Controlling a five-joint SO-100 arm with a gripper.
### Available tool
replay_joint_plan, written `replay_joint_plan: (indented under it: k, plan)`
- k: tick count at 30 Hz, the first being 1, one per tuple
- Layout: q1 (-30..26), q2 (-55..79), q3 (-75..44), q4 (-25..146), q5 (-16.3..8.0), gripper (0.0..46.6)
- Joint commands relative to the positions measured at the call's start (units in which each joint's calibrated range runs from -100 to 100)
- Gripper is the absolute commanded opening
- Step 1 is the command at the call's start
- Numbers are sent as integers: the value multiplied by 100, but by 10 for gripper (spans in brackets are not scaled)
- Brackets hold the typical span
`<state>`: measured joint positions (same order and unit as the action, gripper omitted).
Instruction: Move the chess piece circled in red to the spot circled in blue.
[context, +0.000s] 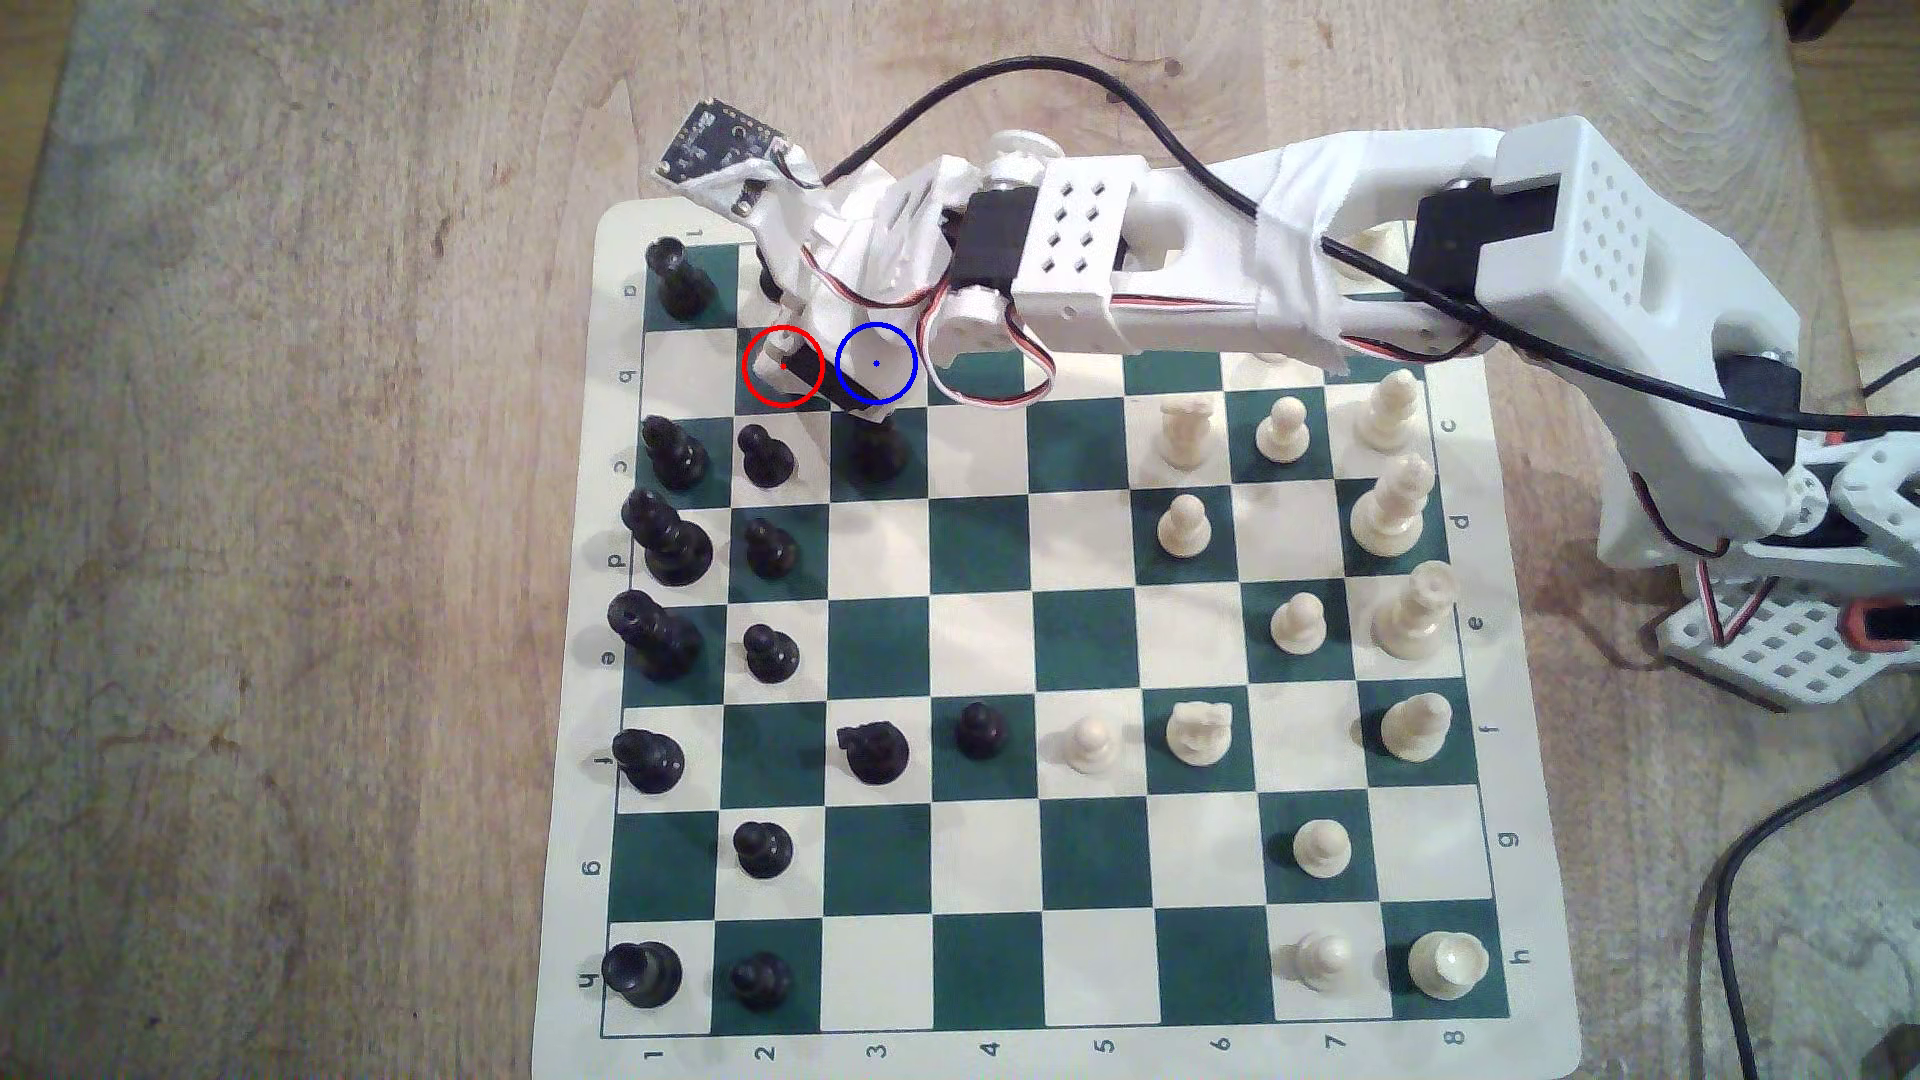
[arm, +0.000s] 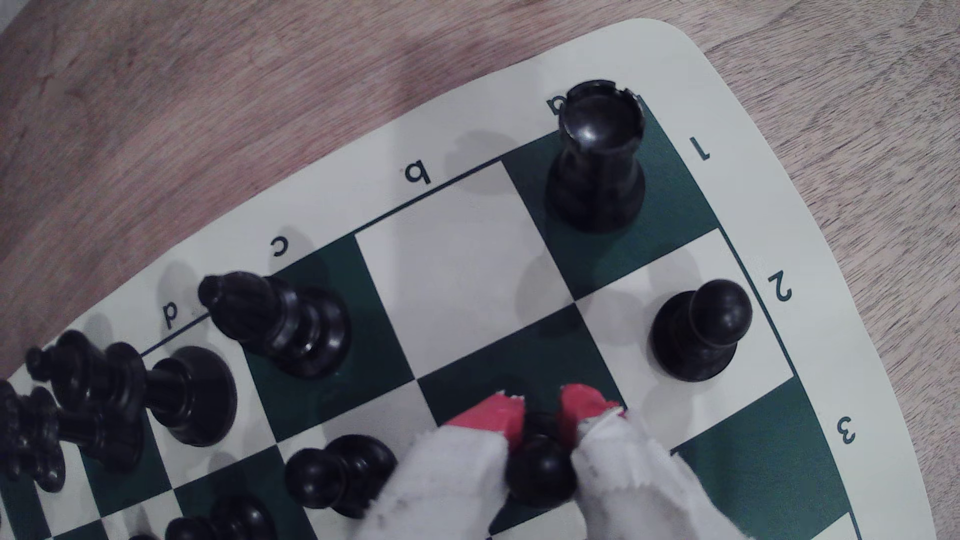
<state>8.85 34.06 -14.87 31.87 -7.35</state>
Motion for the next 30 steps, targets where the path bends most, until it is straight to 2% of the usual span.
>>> replay_joint_plan:
  k: [1, 8, 17, 30]
  plan:
    - [97, -1046, -472, -1, 0, 3]
    - [11, -1793, 453, -157, 24, 3]
    - [58, -1980, 1840, -951, 39, 3]
    - [112, -2039, 2339, -1115, 88, 3]
